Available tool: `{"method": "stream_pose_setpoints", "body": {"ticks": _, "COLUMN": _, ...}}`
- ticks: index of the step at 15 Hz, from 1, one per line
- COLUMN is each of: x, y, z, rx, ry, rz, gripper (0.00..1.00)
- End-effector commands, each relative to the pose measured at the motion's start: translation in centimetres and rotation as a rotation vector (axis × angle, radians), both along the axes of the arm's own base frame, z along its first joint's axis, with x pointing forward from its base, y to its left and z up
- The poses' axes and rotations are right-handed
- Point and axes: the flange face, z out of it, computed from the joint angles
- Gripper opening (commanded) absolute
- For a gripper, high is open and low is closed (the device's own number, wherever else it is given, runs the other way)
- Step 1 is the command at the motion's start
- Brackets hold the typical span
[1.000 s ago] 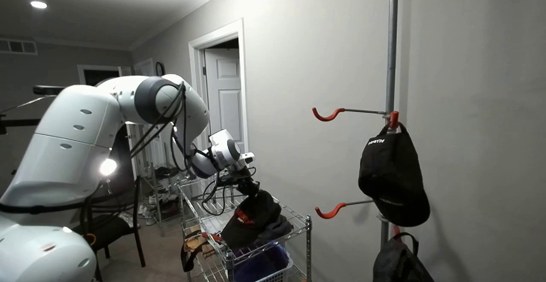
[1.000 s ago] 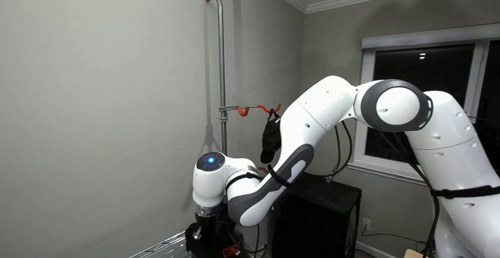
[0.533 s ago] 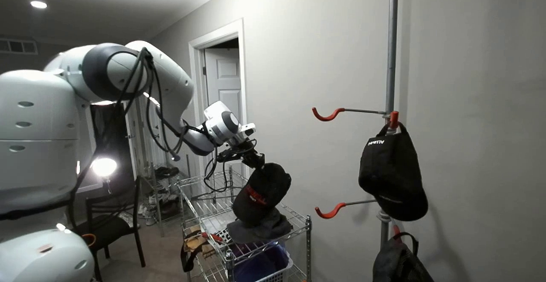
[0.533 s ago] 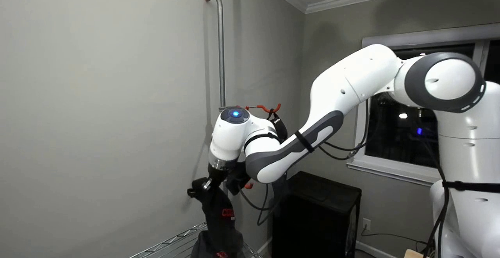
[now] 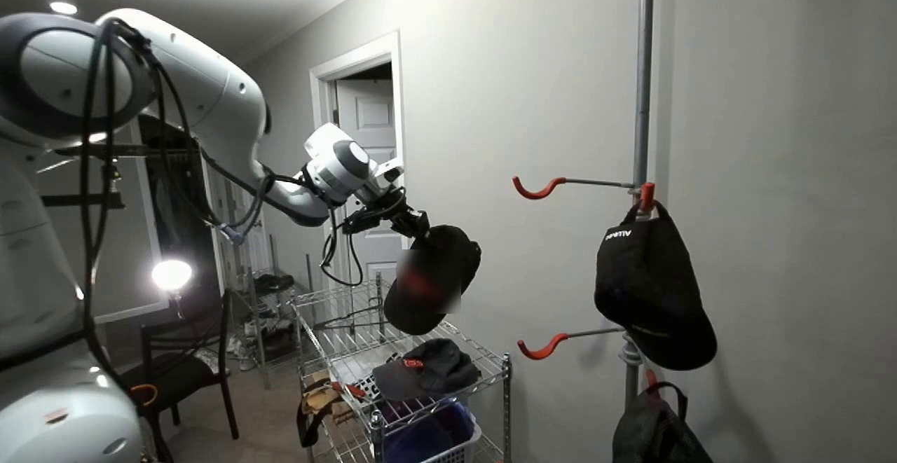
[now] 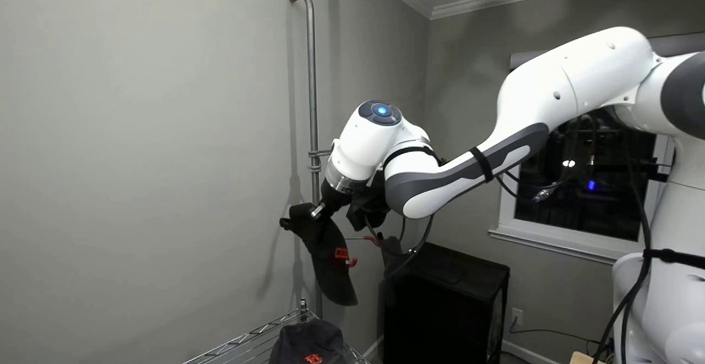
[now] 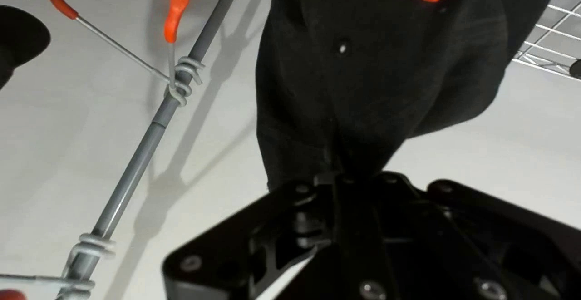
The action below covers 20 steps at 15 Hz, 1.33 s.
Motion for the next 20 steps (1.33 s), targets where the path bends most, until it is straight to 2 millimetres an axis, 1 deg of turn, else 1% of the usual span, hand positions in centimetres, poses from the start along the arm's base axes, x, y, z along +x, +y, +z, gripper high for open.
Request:
{"method": "stream_pose_setpoints", "body": {"ticks": 1, "x": -5.4, "y": -1.8, "z": 4.0, "rx": -0.059, "ry": -0.047, "rz": -0.011, "gripper": 0.01}}
{"method": "stream_pose_setpoints", "body": {"ticks": 2, "x": -6.3, "y": -2.1, "z": 4.9, "rx": -0.069, "ry": -0.056, "rz": -0.028, "gripper": 0.01}}
{"method": "stream_pose_setpoints", "body": {"ticks": 3, "x": -6.8, "y": -2.6, "z": 5.3, "rx": -0.072, "ry": -0.052, "rz": -0.047, "gripper": 0.01}}
{"method": "stream_pose_setpoints", "body": {"ticks": 5, "x": -7.2, "y": -3.6, "z": 5.2, "rx": -0.093, "ry": -0.029, "rz": -0.106, "gripper": 0.01}}
{"method": "stream_pose_setpoints", "body": {"ticks": 7, "x": -6.6, "y": -5.0, "z": 4.1, "rx": -0.12, "ry": 0.004, "rz": -0.165, "gripper": 0.01}}
{"method": "stream_pose_setpoints", "body": {"ticks": 9, "x": -5.5, "y": -6.6, "z": 2.8, "rx": -0.162, "ry": 0.024, "rz": -0.231, "gripper": 0.01}}
{"method": "stream_pose_setpoints", "body": {"ticks": 13, "x": -3.3, "y": -8.8, "z": 0.7, "rx": -0.222, "ry": 0.044, "rz": -0.251, "gripper": 0.01}}
{"method": "stream_pose_setpoints", "body": {"ticks": 16, "x": -2.0, "y": -10.7, "z": -0.1, "rx": -0.251, "ry": 0.064, "rz": -0.302, "gripper": 0.01}}
{"method": "stream_pose_setpoints", "body": {"ticks": 20, "x": -1.0, "y": -11.2, "z": 0.0, "rx": -0.266, "ry": 0.071, "rz": -0.31, "gripper": 0.01}}
